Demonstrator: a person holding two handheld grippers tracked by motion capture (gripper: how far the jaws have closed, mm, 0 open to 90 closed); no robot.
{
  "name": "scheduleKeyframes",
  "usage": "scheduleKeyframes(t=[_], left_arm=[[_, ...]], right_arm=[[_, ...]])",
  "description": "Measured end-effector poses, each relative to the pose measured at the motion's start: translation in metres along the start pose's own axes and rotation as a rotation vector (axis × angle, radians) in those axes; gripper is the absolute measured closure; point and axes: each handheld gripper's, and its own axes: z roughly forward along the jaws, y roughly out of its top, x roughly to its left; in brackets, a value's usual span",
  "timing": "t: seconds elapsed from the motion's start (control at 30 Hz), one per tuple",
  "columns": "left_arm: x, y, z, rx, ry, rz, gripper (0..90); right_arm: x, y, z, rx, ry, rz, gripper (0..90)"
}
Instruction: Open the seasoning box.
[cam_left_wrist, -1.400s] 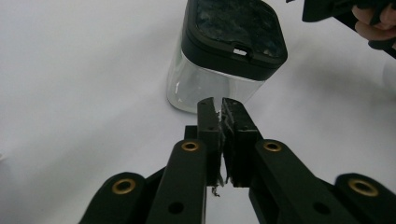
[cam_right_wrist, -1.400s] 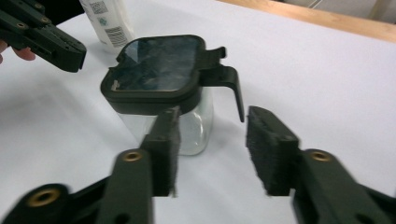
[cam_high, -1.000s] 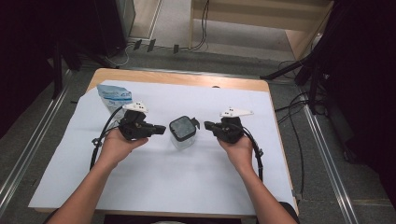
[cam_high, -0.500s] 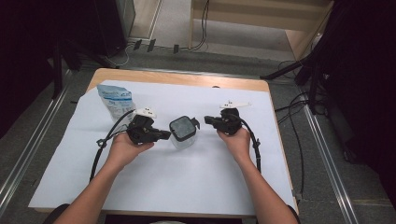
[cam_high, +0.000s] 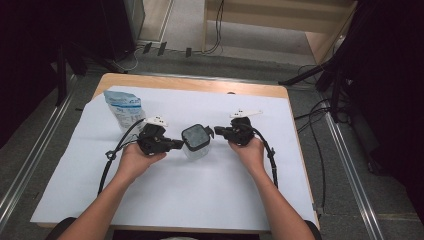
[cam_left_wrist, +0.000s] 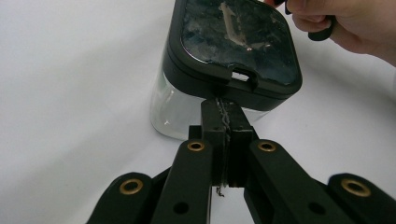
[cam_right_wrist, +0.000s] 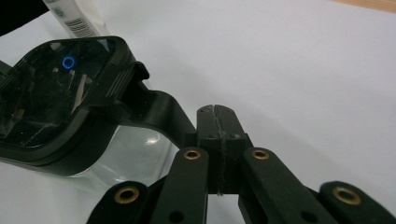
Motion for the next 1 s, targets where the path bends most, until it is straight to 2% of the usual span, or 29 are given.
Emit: scheduleKeyframes(t=[0.07,0.13,0.3,0.63,1.0], left_arm=[[0.000,0.000,0.000,-0.001,0.001,0.000,90.0],[0.001,0.000,0.000,0.000,0.003,0.001,90.0],[0.001,0.000,0.000,-0.003,0.006,-0.001,90.0],[0.002,-0.001,0.003,0.012,0.022,0.003,90.0],[0.013,-0.001,0.004,-0.014,-0.002,-0.037,90.0]], right_arm=[[0.003,0.000,0.003,0.010,0.006,-0.011,90.0],[0.005,0.000,0.004,0.012,-0.010,-0.027,90.0],[0.003,-0.001,0.004,0.013,0.003,-0.009,90.0],[0.006,-0.001,0.002,0.017,-0.005,-0.007,90.0],[0.011,-0.005,-0.006,0.014,-0.004,0.002,90.0]])
